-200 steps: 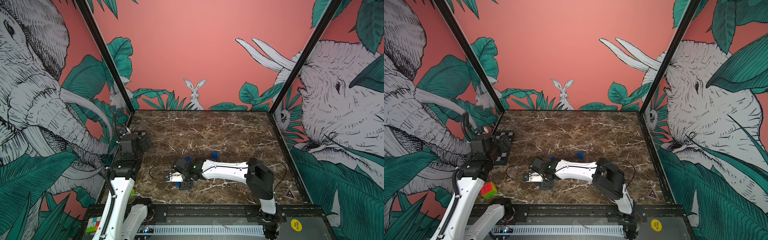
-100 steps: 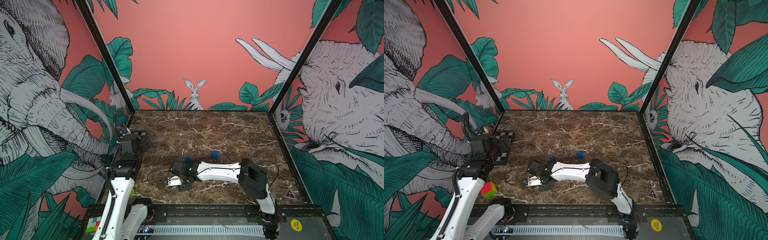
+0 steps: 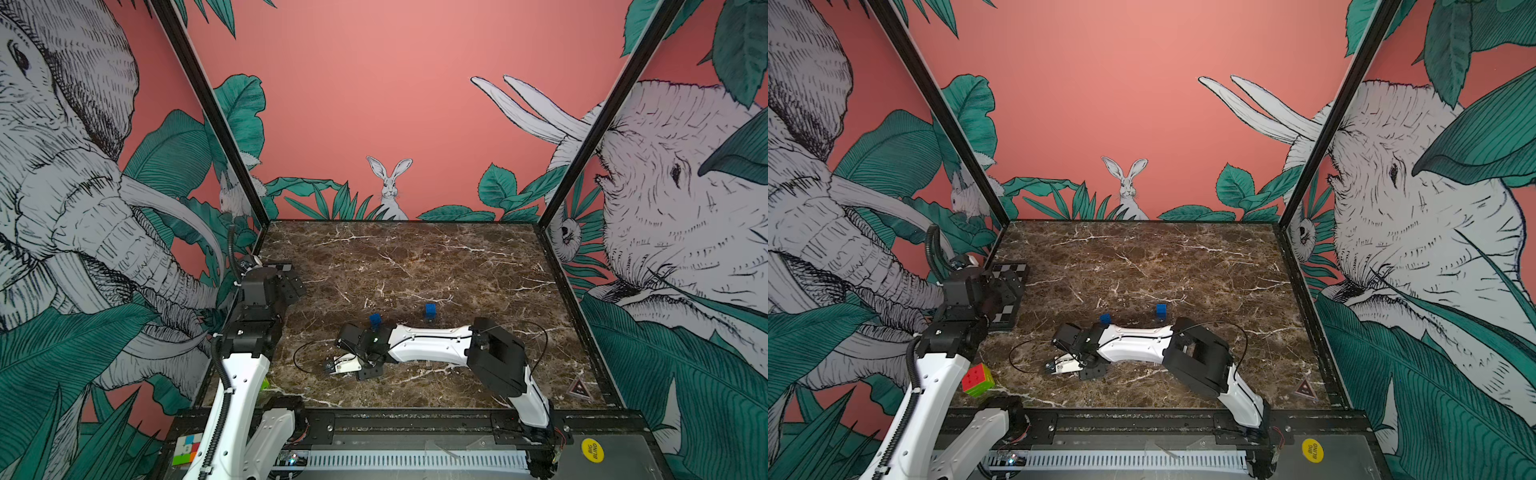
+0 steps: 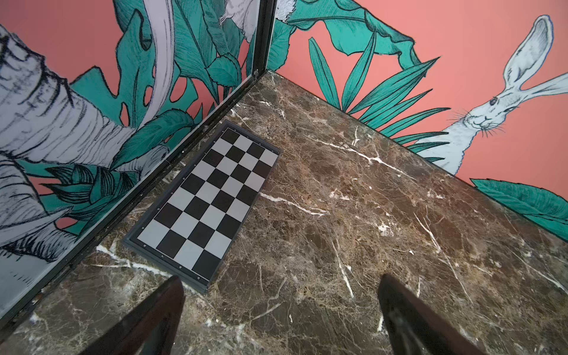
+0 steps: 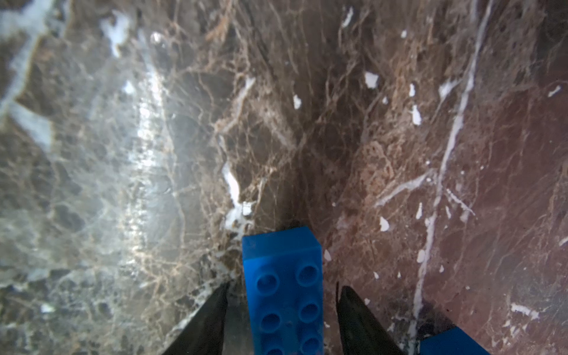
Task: Assemble the letter h with lego
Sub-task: Pick up the lego brick from the center of the board.
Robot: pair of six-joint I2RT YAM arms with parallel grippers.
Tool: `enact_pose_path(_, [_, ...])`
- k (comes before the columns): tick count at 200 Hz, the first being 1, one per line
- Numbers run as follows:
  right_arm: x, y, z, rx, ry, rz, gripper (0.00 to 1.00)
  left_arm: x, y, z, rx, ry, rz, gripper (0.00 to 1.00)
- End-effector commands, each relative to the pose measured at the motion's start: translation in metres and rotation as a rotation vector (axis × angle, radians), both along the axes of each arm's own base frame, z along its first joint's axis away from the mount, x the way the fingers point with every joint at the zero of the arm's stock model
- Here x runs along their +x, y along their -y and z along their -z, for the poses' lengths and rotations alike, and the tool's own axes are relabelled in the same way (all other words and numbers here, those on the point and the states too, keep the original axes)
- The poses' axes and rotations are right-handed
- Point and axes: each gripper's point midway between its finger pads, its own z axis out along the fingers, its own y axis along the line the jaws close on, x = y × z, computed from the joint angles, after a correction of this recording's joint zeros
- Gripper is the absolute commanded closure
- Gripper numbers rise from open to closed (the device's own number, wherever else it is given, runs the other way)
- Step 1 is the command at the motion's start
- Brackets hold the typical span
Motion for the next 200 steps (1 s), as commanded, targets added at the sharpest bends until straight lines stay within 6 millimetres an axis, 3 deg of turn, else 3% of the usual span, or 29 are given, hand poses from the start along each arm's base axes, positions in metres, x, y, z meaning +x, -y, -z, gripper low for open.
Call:
enact_pose_path(1, [-0.005, 0.006, 0.01, -0.05, -0.008, -0.01, 0.48, 0.001, -0.001, 0.004, -0.002, 0.0, -0.005, 0.01])
enact_pose_path(63, [-0.005, 0.01, 0.014, -0.077, -0.021, -0.004, 0.53, 0.001, -0.001, 0.004, -0.003, -0.001, -0.003, 0.01])
enact_pose_path(107, [-0.003, 0.01, 0.007, -0.07, -0.012, 0.005, 0.67, 0.002, 0.001, 0.005, -0.004, -0.005, 0.005, 0.01])
enact_pose_path(147, [0.002, 0.001, -0.031, 0.014, 0.022, 0.026, 0.78, 0.003, 0.001, 0.006, -0.007, -0.006, 0.009, 0.01])
enact_pose_path(200, [0.011, 0.009, -0.116, 0.179, 0.139, 0.057, 0.89, 0.009, 0.01, 0.01, -0.026, -0.016, 0.053, 0.01])
